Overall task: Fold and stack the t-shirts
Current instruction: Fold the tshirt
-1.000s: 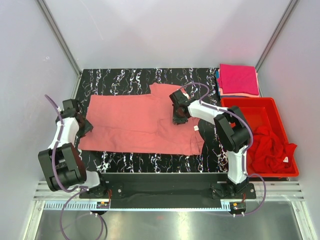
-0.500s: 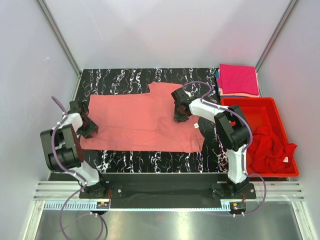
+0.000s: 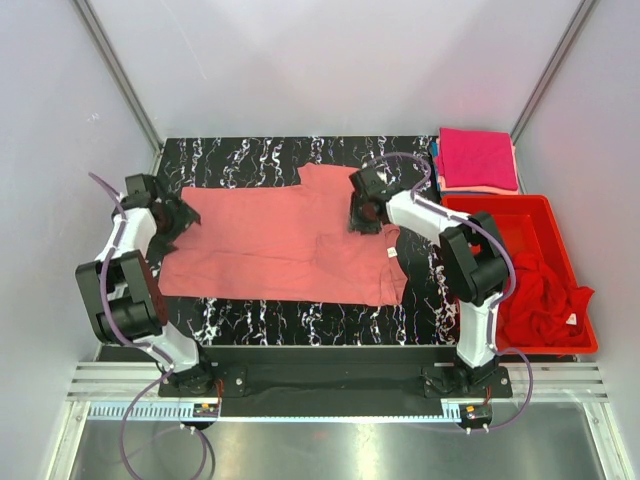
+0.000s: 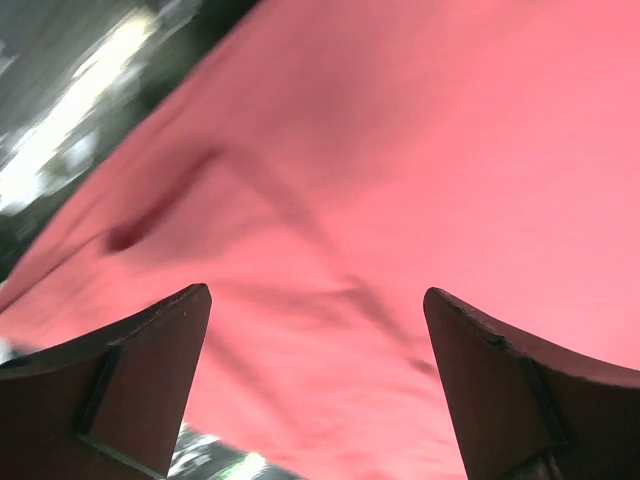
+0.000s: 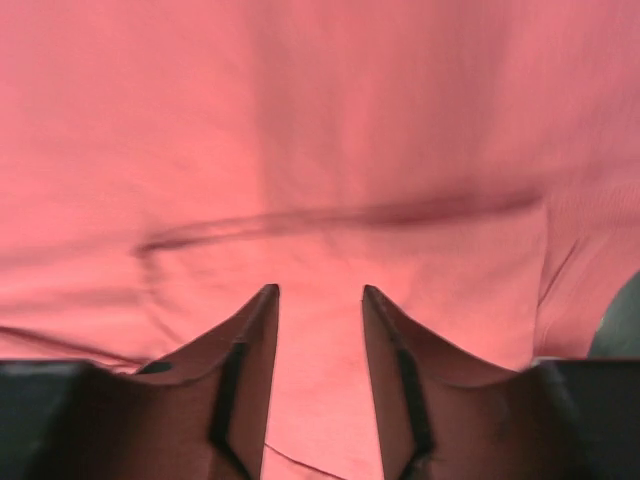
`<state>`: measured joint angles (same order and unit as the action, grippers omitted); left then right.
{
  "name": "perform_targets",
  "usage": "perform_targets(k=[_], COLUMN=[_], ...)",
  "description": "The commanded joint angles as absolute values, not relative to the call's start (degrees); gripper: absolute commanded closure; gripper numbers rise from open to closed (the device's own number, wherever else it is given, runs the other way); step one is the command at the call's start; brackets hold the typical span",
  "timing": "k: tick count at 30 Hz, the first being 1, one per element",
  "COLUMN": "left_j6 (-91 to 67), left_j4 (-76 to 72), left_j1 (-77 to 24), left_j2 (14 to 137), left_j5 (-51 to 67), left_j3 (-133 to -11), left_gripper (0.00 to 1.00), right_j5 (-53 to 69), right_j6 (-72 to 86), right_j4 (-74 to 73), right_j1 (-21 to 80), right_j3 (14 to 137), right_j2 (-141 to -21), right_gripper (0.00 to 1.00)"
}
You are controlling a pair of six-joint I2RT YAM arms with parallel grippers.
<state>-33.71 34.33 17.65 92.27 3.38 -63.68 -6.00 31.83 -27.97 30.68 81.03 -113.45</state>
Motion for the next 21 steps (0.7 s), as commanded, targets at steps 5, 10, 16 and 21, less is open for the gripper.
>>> perform_targets(k=[5,10,16,21], left_j6=[-34.9,-36.1,-33.8,-32.2], left_j4=[19.6,19.0,22.2,27.4], left_j1=[17.4,17.4,17.4,17.4], left_j2=[91.7,101.3,111.5,118.8], left_j5=[15.9,16.2,13.7,11.0], left_j3=[-68.2,-76.4,-90.0,-98.3], left_gripper=[0.09,0.12,0.12,0.14], right_j5=[2.3,7.0,15.1,25.1], right_j6=[24.9,21.5,18.8,21.2], right_j4=[-25.1,-23.2,-25.6,-26.5], right_j1=[23.7,19.7,15.5,11.1], right_j3=[99.2,108.8,125.6,136.0], right_j2=[-116.0,-123.4,-135.2,-145.4], right_gripper=[0.43,0.39,0.35,0.23])
